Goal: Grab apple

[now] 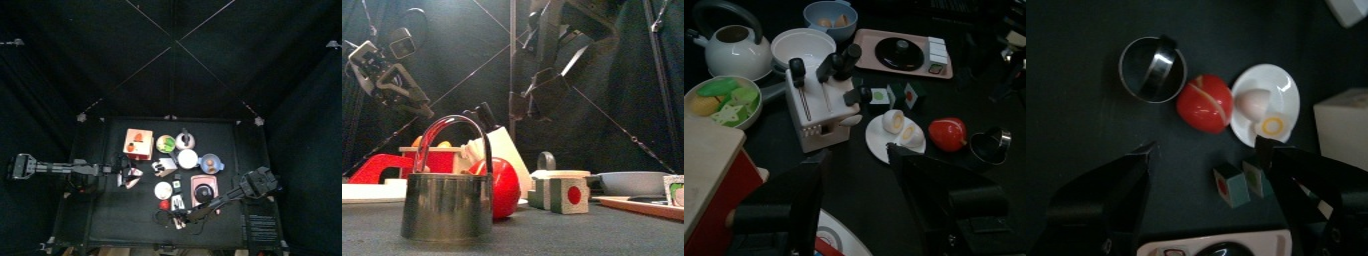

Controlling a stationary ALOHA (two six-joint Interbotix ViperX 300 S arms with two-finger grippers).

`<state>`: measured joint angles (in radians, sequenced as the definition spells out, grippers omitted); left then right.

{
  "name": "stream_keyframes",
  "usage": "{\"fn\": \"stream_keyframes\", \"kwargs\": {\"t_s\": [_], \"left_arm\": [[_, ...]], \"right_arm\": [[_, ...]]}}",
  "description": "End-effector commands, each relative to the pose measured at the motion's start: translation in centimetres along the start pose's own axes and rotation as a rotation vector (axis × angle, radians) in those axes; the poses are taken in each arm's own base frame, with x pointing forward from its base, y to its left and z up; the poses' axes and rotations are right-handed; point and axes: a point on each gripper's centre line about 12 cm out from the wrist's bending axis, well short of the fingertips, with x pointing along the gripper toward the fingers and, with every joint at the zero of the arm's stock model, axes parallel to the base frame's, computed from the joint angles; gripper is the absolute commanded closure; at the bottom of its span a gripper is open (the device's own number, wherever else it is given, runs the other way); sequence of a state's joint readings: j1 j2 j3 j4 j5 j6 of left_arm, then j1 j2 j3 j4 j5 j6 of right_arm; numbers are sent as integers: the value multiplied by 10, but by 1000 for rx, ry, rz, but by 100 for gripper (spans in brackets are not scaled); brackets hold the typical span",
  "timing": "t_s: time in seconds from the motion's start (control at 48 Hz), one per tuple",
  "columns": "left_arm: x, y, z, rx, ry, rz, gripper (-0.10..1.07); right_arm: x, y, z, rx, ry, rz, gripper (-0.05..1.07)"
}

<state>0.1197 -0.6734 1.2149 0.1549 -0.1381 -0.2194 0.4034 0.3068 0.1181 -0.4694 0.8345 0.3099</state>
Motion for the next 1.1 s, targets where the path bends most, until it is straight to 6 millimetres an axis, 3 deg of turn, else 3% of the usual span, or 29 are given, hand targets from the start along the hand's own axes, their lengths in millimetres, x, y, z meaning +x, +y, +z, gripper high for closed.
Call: {"fn": "stream_keyframes", "kwargs": {"t_s": [0.0, 0.292, 0.667, 1.083], "left_arm": [[1, 0, 4, 3, -11, -1, 11], [0, 1, 3, -1, -10, 5, 11], [-1, 1, 2, 4, -11, 4, 11], [-11, 2, 1, -1, -43, 5, 11]], "right_arm": [[-10, -12, 12, 6, -53, 5, -1], [4, -25, 12, -25, -102, -21, -1], [22, -16, 11, -84, -95, 15, -1], [39, -19, 12, -97, -110, 9, -1]]}}
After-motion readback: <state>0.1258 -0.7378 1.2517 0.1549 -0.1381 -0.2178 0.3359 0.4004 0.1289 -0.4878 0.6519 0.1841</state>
